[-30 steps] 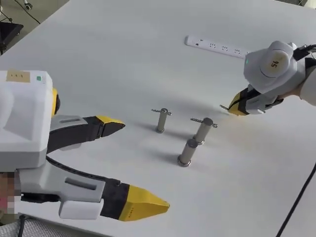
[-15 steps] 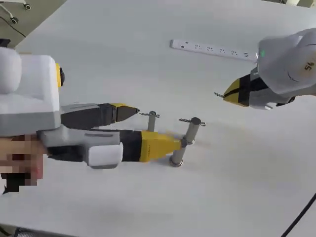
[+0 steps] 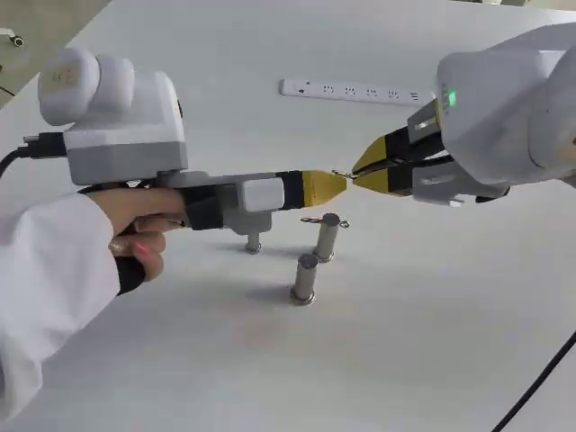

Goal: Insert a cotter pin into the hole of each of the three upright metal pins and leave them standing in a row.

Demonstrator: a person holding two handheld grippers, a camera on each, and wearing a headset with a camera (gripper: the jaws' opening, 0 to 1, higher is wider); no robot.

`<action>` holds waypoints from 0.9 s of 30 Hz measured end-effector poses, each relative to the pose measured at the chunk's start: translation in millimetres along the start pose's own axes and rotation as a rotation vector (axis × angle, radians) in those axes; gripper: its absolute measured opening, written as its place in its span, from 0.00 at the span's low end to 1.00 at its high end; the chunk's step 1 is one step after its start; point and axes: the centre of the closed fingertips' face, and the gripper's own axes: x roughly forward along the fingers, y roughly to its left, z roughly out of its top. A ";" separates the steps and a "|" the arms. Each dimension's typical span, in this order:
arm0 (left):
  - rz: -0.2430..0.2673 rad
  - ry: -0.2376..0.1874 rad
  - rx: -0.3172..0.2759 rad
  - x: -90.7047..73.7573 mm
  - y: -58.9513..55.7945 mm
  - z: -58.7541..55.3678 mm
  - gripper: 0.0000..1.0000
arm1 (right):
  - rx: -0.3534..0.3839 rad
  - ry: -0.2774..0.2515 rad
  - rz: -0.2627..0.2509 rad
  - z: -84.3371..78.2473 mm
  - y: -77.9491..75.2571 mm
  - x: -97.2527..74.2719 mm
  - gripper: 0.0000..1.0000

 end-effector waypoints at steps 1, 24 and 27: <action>-0.004 0.007 -0.008 2.3 0.2 -0.4 0.19 | -0.005 -0.005 0.000 3.1 1.7 -0.7 0.00; -0.031 0.066 -0.053 4.3 2.9 -10.4 0.01 | -0.016 -0.023 0.019 12.1 12.5 -1.8 0.00; -0.025 0.075 -0.015 3.8 1.8 -13.4 0.00 | -0.017 -0.021 0.026 12.5 14.7 -2.5 0.00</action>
